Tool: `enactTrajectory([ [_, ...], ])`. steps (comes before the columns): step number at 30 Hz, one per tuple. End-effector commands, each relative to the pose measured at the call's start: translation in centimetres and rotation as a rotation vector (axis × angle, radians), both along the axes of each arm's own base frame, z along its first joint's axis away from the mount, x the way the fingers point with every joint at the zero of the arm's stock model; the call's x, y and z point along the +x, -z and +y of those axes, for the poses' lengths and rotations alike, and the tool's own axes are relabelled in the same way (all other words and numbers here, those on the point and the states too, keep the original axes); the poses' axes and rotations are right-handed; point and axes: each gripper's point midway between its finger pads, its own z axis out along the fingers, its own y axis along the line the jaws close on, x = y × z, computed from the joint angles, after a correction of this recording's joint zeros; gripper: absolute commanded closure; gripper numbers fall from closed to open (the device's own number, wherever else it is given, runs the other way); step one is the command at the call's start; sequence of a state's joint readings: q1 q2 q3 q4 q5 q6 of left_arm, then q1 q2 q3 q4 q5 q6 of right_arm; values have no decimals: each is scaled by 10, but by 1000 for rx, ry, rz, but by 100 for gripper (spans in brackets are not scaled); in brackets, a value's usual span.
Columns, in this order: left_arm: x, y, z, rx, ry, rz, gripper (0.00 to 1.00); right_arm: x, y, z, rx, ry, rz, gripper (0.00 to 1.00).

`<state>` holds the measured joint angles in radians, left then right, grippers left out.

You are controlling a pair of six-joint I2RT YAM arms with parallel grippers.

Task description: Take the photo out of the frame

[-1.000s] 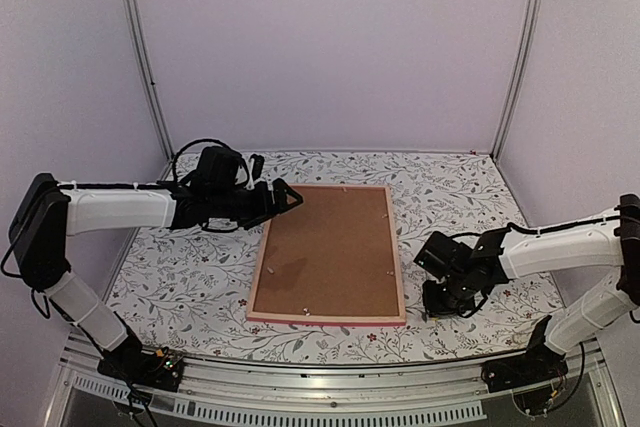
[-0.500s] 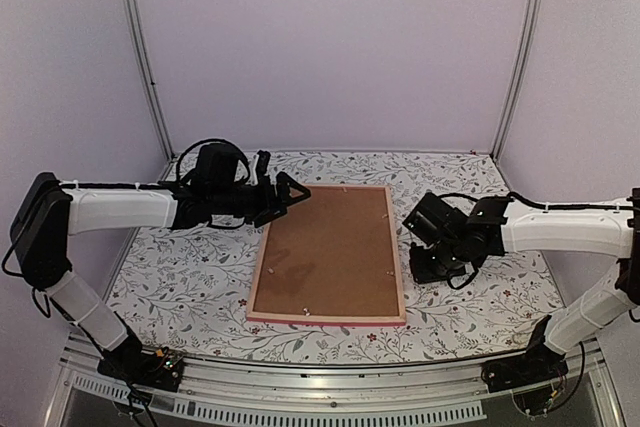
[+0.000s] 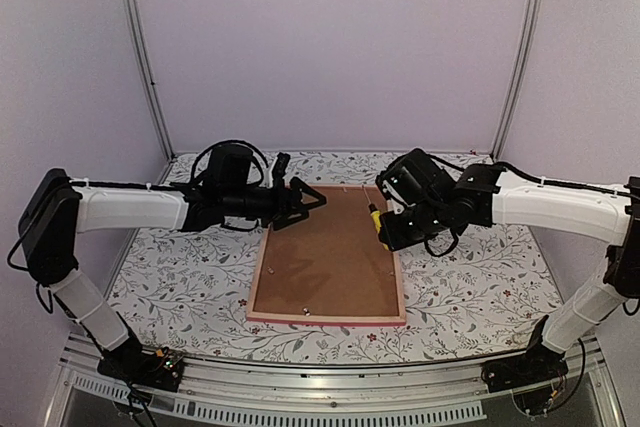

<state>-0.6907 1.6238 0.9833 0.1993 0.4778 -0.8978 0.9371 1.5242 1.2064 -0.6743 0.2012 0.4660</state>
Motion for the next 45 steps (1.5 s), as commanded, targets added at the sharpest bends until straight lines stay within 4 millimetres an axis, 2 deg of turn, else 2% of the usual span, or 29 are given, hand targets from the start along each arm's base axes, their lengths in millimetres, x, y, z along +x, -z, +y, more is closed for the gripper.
enactTrajectory([
  [1, -6, -28, -15, -83, 65, -53, 23, -5, -22, 42, 107, -184, -30, 100],
  [6, -13, -47, -13, -160, 116, -97, 33, -18, -39, 67, 219, -293, 7, 100],
  [11, -16, -64, 3, -238, 156, -146, 43, -33, -58, 84, 328, -381, 46, 100],
  [19, -31, -95, 23, -332, 240, -254, 51, -50, -93, 93, 539, -475, 128, 100],
  [25, -37, -105, 27, -360, 272, -282, 57, -62, -114, 96, 692, -547, 203, 100],
  [34, -44, -122, 29, -422, 314, -304, 66, -70, -118, 97, 792, -587, 306, 100],
  [39, -43, -122, 28, -423, 315, -298, 71, -72, -120, 95, 822, -598, 334, 100],
  [45, -41, -120, 26, -422, 316, -284, 78, -75, -111, 95, 830, -600, 382, 100],
])
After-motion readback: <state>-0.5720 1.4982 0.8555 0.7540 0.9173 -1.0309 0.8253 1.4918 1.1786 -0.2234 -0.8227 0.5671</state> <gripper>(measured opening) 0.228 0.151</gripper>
